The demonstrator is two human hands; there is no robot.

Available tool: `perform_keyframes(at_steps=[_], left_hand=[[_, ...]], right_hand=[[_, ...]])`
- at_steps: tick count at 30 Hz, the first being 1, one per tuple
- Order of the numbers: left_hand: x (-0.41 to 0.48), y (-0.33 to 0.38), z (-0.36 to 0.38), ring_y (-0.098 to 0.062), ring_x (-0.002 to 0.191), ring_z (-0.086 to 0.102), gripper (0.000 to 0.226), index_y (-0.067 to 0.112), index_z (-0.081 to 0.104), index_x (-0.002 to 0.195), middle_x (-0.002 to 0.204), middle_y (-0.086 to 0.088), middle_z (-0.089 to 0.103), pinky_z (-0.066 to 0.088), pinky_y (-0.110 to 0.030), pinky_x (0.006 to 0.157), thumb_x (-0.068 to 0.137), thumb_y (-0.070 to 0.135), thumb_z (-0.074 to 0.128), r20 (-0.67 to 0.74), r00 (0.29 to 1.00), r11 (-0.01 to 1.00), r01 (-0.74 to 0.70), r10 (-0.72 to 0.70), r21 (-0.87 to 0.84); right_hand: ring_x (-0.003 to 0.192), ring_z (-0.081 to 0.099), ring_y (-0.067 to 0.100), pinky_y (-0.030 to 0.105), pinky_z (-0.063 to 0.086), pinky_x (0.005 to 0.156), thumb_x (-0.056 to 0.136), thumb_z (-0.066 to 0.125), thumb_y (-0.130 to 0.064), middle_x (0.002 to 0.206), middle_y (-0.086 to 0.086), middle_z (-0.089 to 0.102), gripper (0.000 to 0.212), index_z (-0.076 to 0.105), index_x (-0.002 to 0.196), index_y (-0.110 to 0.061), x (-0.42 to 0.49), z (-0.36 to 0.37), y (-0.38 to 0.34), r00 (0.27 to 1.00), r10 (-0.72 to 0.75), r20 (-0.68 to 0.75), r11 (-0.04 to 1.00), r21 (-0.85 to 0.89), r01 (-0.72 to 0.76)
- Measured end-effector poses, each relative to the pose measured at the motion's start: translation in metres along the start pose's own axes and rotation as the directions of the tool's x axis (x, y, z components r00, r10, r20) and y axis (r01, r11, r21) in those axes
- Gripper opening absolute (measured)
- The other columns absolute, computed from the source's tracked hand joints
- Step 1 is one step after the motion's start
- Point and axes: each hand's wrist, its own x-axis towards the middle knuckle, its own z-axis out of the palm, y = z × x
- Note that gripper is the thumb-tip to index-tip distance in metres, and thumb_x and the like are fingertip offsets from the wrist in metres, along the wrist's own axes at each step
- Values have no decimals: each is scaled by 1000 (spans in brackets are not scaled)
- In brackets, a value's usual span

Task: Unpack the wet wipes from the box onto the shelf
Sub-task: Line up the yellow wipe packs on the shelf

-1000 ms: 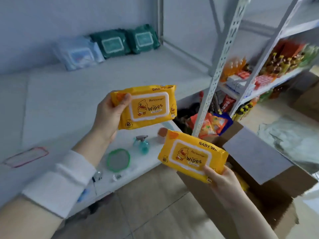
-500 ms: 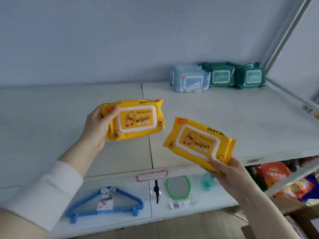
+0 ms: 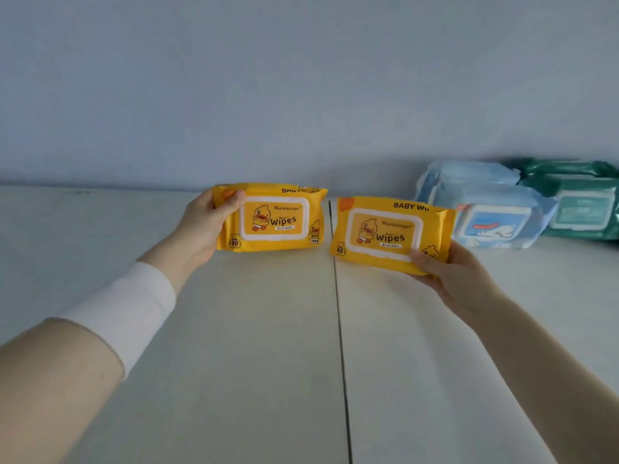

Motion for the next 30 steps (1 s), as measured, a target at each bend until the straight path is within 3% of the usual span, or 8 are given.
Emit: perform_keyframes(at_steps=[3,6,8,12,15,18,26,30], left_hand=[[34,-5,7,-21,94,61,4,21,54,96,101,-3,63,49,-41,86,93,20,52,36,999,1000,7,-7,2],[64,-8,9,-16,88,61,4,22,54,91,96,0,62,50,-38,85,92,18,53,15,1000,1000,-23,23,-9],[79,-8,10,-12,86,60,5,22,54,89,93,2,62,51,-33,81,92,18,55,-12,999,999,-38,39,19],[100,-6,17,-6,80,58,4,23,55,87,87,8,60,47,-23,71,89,21,59,-22,992,981,-123,128,149],[109,-8,20,-11,87,57,21,16,58,107,88,7,60,46,-26,79,87,22,62,-21,981,953,-184,194,242],[113,-10,17,-18,100,55,41,12,54,121,105,-2,59,47,-36,89,84,25,66,-49,977,926,-181,209,332],[111,-12,11,-19,99,56,24,20,52,98,91,9,58,47,-35,88,82,16,68,-6,990,949,-134,142,286],[117,-8,13,-18,97,56,28,19,56,105,89,8,59,48,-34,84,81,16,70,-28,980,932,-179,198,315]], right_hand=[[83,71,11,25,58,70,19,89,-53,90,-5,75,91,62,99,-19,42,6,2,998,-29,-59,992,-123,21],[101,64,26,44,51,92,67,79,-31,106,5,68,45,61,106,-18,72,13,3,976,-98,-195,919,-395,13],[100,61,31,41,50,90,81,70,-19,108,11,66,32,60,111,-13,88,14,2,949,-152,-275,853,-522,-15],[105,57,32,42,48,90,86,65,-19,118,12,61,43,50,126,-13,107,23,0,928,-211,-308,749,-661,-49],[115,53,32,43,44,97,87,63,-20,126,11,56,52,40,134,-13,117,30,-3,905,-213,-368,762,-643,-82],[120,49,33,48,41,102,89,60,-22,132,12,50,57,33,139,-13,121,37,-5,881,-189,-433,788,-602,-126],[121,48,32,43,38,101,88,61,-17,132,11,51,52,37,134,-14,115,37,1,891,-174,-419,768,-625,-144],[119,50,31,43,40,99,87,62,-17,130,9,53,49,42,132,-15,117,37,3,875,-179,-450,781,-606,-152]])
